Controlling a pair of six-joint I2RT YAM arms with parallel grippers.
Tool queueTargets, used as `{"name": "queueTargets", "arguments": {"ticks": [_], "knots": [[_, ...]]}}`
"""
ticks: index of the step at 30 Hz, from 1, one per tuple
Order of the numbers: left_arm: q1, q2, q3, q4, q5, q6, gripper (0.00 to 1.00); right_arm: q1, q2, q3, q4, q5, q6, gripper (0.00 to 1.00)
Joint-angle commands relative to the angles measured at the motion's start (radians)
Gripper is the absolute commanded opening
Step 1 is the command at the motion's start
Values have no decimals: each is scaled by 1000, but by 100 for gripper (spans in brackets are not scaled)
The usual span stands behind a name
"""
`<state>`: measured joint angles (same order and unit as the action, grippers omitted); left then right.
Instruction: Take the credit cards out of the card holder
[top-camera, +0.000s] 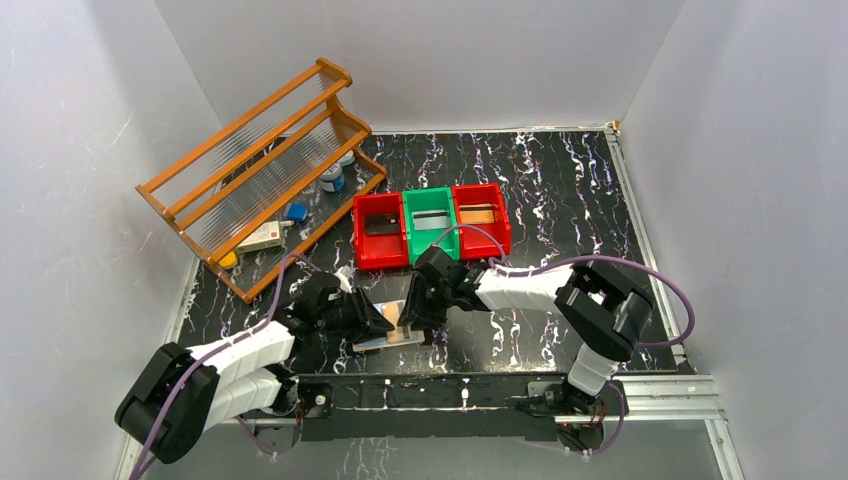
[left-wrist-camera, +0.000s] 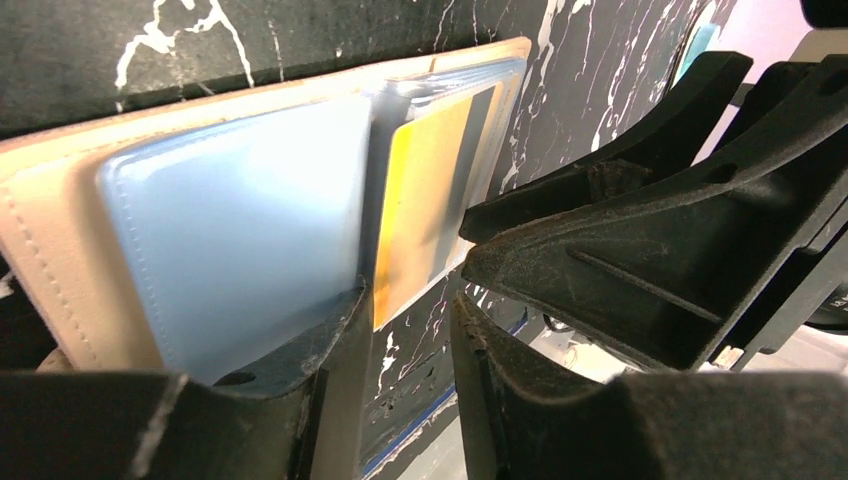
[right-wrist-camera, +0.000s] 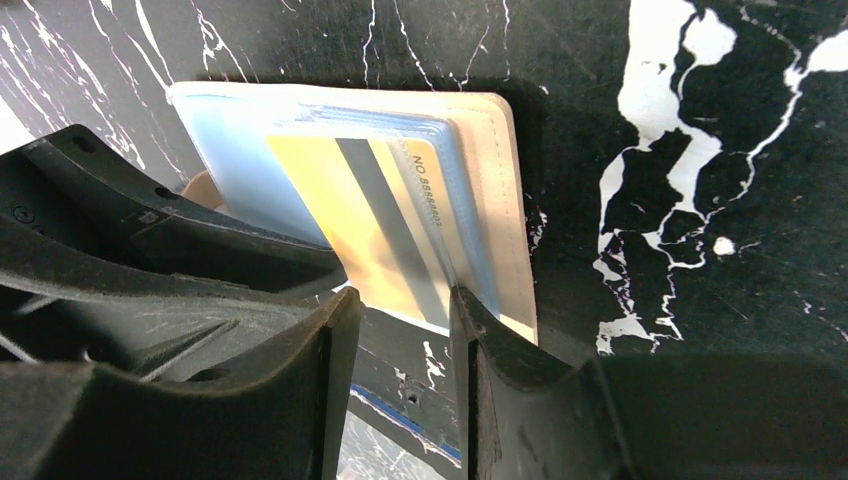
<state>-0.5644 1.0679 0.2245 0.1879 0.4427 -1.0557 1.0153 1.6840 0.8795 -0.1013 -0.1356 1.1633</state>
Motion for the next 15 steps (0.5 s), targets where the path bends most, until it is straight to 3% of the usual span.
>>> {"name": "queueTargets", "arguments": {"ticks": [1, 11, 15], "knots": [[-5, -43, -32, 160, 28, -107, 30, 3, 46, -37, -14, 50, -1, 48], [-4, -76, -84, 300, 24, -175, 26, -2, 51, -39, -8, 39, -2, 48], [-3, -63, -66, 298, 43, -144, 33, -1, 51, -43, -3, 37, 0, 48]]}}
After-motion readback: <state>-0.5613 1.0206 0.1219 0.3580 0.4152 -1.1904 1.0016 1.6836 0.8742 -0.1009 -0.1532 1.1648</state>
